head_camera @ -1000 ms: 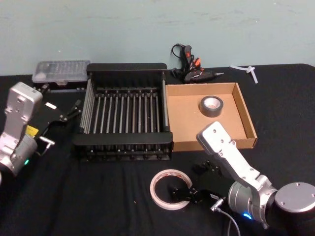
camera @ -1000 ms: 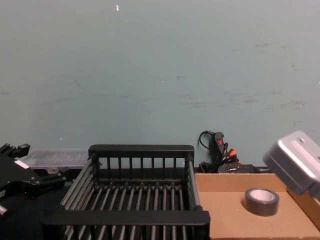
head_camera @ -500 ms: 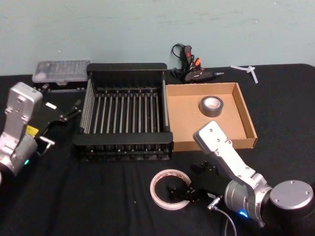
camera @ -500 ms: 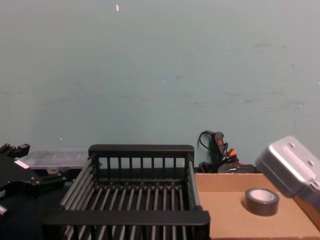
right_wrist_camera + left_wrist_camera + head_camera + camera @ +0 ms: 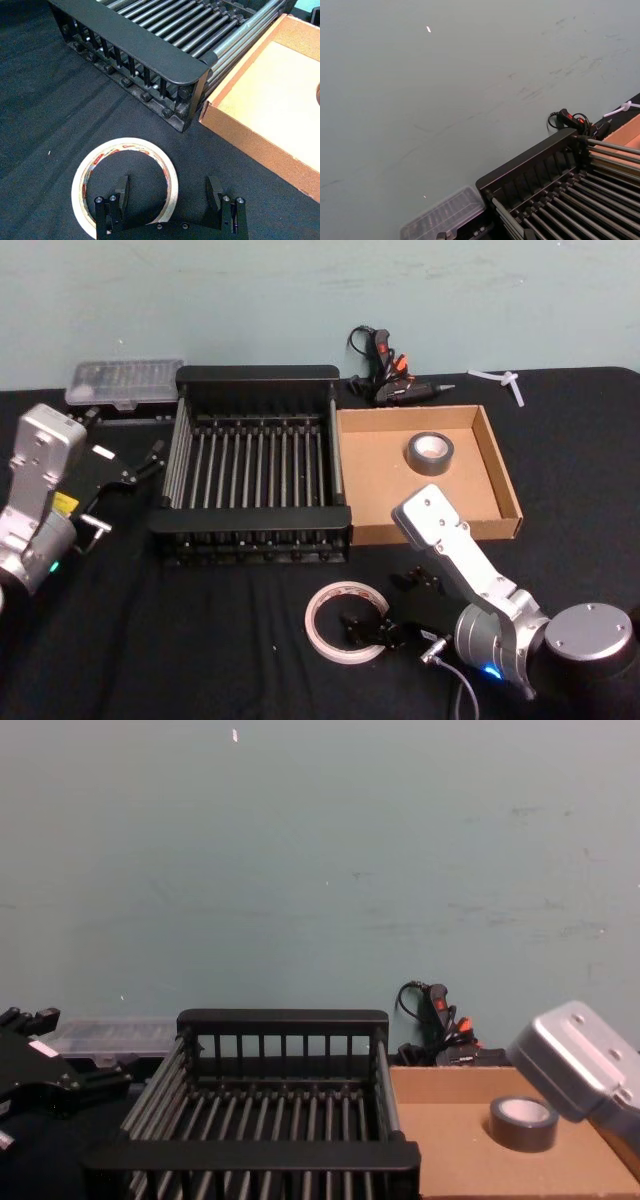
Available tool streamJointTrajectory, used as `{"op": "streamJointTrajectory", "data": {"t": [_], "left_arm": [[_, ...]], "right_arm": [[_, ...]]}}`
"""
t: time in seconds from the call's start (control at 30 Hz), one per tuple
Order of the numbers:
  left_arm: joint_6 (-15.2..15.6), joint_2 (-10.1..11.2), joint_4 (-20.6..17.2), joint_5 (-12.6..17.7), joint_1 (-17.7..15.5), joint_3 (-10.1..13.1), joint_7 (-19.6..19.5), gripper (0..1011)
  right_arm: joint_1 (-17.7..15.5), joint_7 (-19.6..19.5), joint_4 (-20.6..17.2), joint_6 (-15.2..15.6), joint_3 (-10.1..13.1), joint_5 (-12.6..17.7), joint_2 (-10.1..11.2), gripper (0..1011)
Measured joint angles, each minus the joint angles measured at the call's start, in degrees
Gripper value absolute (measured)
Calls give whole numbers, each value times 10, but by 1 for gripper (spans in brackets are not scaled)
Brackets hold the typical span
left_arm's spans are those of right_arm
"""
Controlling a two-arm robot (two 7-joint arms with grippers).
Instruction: Pick up the white tape and place it into the black box , Pick up the silver tape and place it into the brown box.
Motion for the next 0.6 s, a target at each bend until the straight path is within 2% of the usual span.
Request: {"op": "streamJointTrajectory", "data": {"t": [0.6], "left_arm": [[0, 0, 0, 0, 0, 0, 0, 1001]], "right_arm": [[-1, 1, 1, 0, 1, -2, -1, 1002]]}}
